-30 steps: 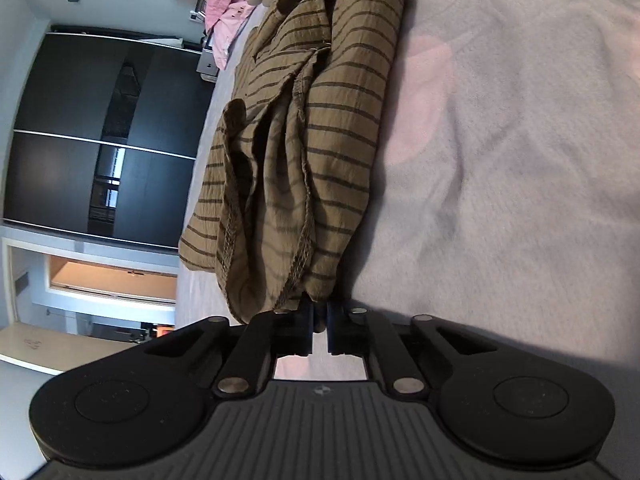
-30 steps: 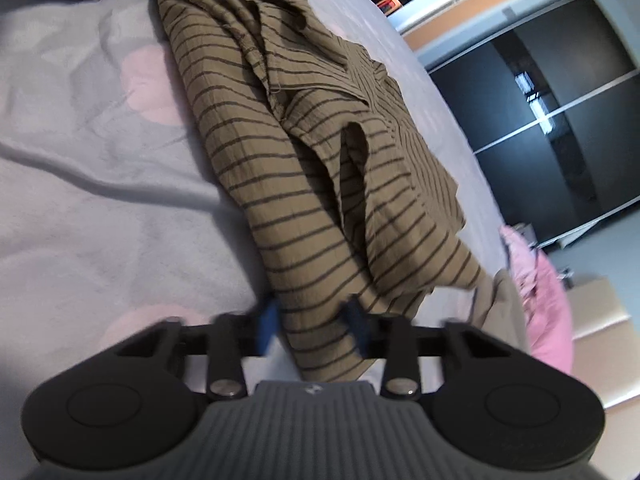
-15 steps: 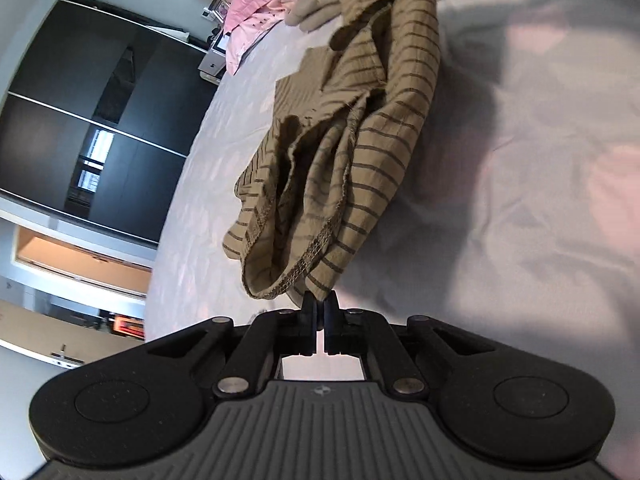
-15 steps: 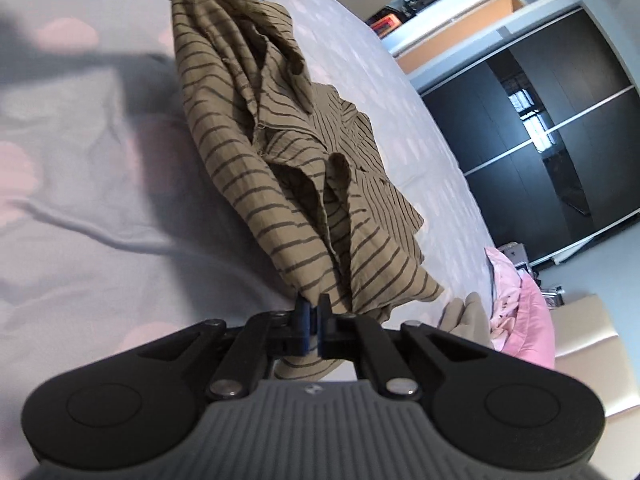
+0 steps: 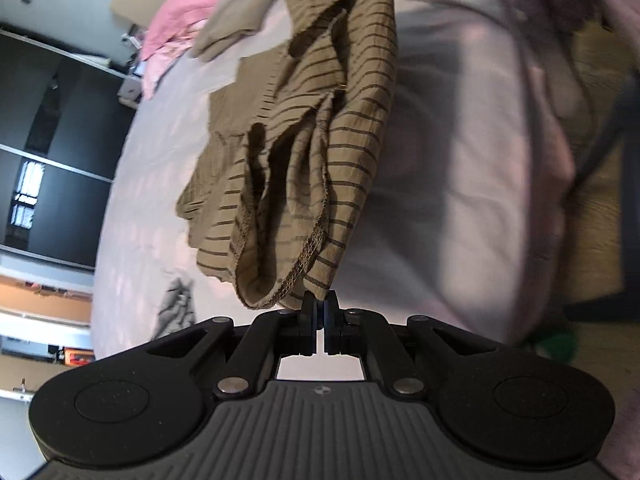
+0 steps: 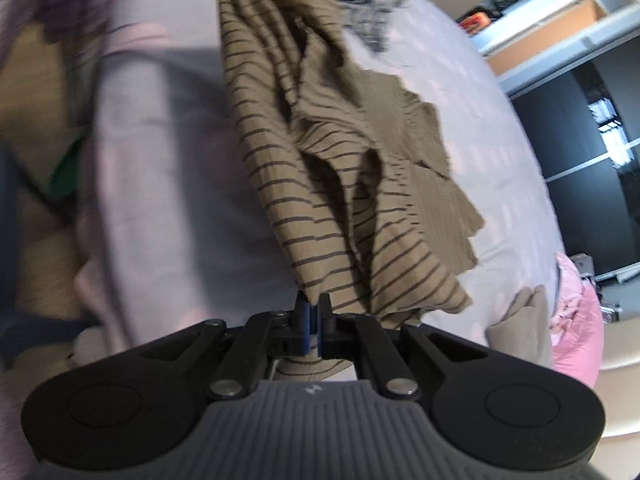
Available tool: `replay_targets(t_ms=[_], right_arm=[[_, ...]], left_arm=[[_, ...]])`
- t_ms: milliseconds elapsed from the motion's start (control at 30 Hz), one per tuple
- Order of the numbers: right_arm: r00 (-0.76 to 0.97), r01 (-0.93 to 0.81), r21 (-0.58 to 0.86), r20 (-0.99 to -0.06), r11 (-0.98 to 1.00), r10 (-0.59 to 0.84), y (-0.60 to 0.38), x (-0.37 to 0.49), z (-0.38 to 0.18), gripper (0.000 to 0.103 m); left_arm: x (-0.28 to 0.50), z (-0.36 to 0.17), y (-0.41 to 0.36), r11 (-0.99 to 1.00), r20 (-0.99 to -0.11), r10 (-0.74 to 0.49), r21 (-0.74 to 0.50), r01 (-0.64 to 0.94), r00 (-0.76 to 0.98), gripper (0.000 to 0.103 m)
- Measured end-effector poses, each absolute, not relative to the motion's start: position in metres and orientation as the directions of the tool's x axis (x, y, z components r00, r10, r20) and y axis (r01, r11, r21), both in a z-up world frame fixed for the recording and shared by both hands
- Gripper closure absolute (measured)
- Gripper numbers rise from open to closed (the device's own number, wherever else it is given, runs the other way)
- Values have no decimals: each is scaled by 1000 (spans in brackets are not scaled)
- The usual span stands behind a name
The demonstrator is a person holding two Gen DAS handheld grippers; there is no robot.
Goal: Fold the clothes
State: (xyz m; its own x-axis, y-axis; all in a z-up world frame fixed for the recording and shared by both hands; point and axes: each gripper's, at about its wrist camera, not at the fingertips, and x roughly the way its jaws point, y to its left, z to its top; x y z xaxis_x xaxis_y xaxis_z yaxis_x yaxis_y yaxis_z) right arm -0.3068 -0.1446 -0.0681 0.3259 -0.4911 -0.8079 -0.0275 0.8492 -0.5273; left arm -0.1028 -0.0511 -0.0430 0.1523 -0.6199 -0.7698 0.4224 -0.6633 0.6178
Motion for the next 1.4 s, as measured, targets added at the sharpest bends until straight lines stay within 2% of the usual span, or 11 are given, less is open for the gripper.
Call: replay_targets(t_ms=[267, 367, 400, 433, 633, 767, 933, 1033, 1200, 1333, 1400], right_arm=[[227, -113, -476, -867, 872, -444, -120, -303, -112, 98], [216, -129, -441, -887, 888, -409, -116, -305, -119, 88], [226, -123, -427, -891, 896, -394, -115, -307, -116, 76], [243, -110, -419, -891, 902, -384, -111, -311, -110, 71], [336, 96, -347, -871, 933, -359, -131, -317, -60, 68], [378, 274, -300, -840, 914, -390, -161, -323, -31, 65], [386, 463, -195, -834, 864, -395, -212, -326, -22, 63], [411, 510, -100, -844, 855, -344, -230, -339, -25, 60], [414, 520, -46, -859, 853, -299, -226, -360, -42, 61], [478, 371, -27, -851, 928, -216, -194, -345, -49, 63], [484, 318, -24, -856, 948, -184, -184, -332, -56, 70]], left_arm=[[-111, -79, -49, -765, -845, -517, 528, 369, 138, 100], [-108, -74, -49, -793, -885, -456, 454, 406, 98, 93], [-107, -68, -49, -802, -897, -436, 422, 422, 68, 90], [-106, -59, -48, -803, -900, -435, 404, 439, 33, 89], [-91, -1, -60, -728, -853, -504, 334, 599, -137, 76], [-71, 25, -92, -574, -799, -587, 297, 764, -130, 56], [-45, 23, -141, -359, -820, -568, 168, 918, -73, 56], [-37, 14, -152, -332, -835, -539, 89, 939, -111, 57], [-73, 4, -131, -499, -823, -541, 149, 854, -173, 59], [-119, -17, -115, -660, -851, -487, 210, 721, -198, 61], [-138, -32, -113, -702, -860, -467, 219, 678, -205, 63]])
